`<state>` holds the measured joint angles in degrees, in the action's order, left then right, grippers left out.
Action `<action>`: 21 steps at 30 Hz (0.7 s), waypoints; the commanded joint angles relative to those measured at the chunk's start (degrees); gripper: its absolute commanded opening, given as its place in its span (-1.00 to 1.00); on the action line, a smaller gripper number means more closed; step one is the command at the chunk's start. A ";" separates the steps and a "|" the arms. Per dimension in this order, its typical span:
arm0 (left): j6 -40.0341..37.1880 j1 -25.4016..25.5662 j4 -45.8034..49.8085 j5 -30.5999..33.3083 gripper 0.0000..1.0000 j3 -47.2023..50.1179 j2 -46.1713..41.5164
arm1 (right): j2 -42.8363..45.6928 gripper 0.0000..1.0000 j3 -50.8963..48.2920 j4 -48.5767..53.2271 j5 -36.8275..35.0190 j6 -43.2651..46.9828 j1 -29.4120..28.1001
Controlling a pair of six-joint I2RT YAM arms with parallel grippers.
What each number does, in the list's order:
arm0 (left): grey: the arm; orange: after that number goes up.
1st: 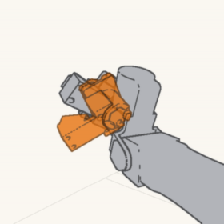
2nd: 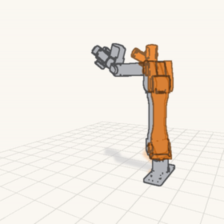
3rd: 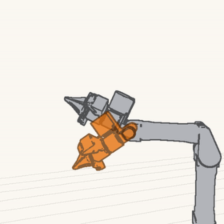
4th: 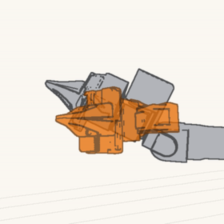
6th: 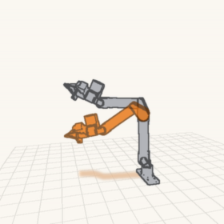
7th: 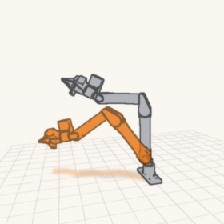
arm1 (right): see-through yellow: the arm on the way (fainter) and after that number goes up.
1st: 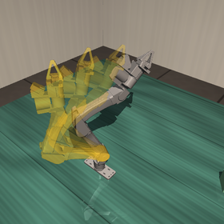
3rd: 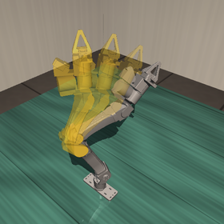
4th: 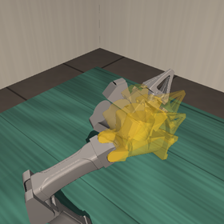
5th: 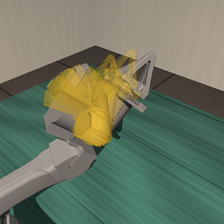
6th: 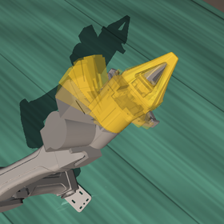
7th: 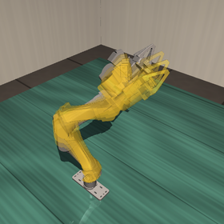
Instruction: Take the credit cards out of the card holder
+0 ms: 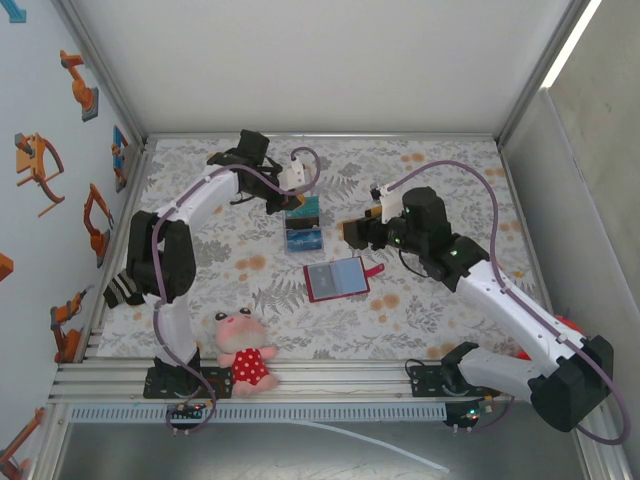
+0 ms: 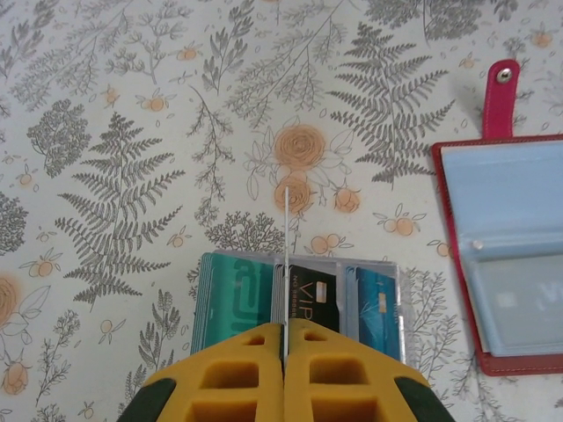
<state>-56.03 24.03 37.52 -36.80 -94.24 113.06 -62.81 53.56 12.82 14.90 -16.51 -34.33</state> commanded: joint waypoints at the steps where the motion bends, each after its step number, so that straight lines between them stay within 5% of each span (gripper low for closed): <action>1: -3.91 -0.70 2.12 -1.32 -1.00 -2.81 1.98 | 1.16 0.46 -0.69 0.45 -2.10 -1.13 0.05; 21: -4.55 -1.70 4.67 -1.35 -1.00 -9.03 10.03 | 2.49 0.45 -1.72 0.42 -3.23 -1.78 0.01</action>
<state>-58.76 22.79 39.33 -36.84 -101.58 121.86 -61.78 52.45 13.32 12.49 -17.61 -34.33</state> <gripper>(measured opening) 0.045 0.727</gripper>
